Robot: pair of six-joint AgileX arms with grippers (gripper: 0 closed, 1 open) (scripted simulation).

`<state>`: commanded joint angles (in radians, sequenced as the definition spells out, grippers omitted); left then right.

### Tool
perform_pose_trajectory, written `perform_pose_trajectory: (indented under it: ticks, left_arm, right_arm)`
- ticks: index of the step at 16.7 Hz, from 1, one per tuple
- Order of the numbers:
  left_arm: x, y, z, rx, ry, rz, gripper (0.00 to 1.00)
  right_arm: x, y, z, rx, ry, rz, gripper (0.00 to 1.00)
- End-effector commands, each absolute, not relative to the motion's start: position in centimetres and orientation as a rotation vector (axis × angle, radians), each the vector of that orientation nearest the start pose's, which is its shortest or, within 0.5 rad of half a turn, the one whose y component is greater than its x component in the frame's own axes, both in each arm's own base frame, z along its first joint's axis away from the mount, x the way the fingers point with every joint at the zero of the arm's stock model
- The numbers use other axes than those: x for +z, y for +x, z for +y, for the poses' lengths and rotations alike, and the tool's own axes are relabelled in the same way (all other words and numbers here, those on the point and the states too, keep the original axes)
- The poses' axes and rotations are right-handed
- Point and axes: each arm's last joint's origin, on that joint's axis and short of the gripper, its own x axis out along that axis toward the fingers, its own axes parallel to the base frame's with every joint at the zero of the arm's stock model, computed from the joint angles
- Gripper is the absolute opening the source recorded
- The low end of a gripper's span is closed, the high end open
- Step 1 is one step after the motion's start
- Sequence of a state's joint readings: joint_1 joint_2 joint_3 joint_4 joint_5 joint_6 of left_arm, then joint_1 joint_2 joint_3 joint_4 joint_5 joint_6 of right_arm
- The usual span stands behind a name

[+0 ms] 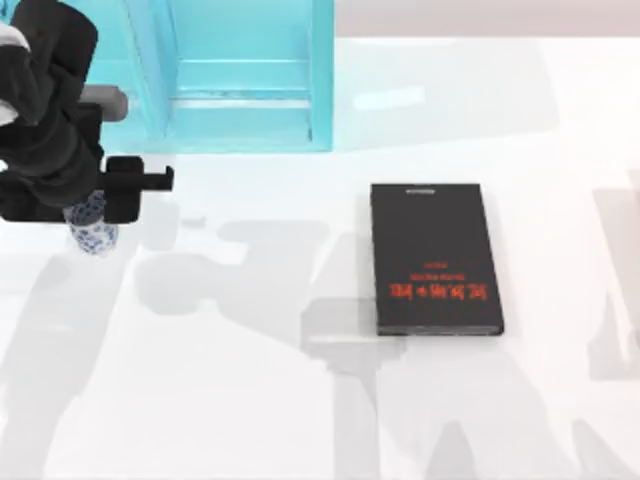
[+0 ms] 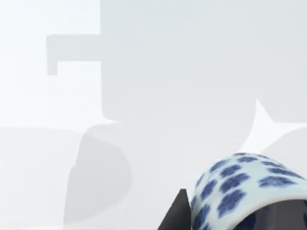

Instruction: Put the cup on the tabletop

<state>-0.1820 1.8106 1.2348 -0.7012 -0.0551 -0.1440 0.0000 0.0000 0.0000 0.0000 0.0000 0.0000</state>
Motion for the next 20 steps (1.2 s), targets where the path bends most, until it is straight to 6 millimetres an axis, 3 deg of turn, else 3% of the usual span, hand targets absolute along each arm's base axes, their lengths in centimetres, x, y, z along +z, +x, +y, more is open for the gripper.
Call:
perform_pose_trajectory:
  ticks: [1, 14, 20]
  left_arm:
    - [17.84, 35.02, -6.01, -0.01, 0.022, 1.272, 0.0]
    - [17.84, 35.02, -6.01, -0.01, 0.022, 1.272, 0.98]
    - [17.84, 35.02, -6.01, -0.01, 0.022, 1.272, 1.0]
  right_arm:
    - [16.0, 10.57, -0.12, 0.0, 0.0, 0.0, 1.0]
    - [16.0, 10.57, -0.12, 0.0, 0.0, 0.0, 1.0]
    - [16.0, 10.57, -0.12, 0.0, 0.0, 0.0, 1.0]
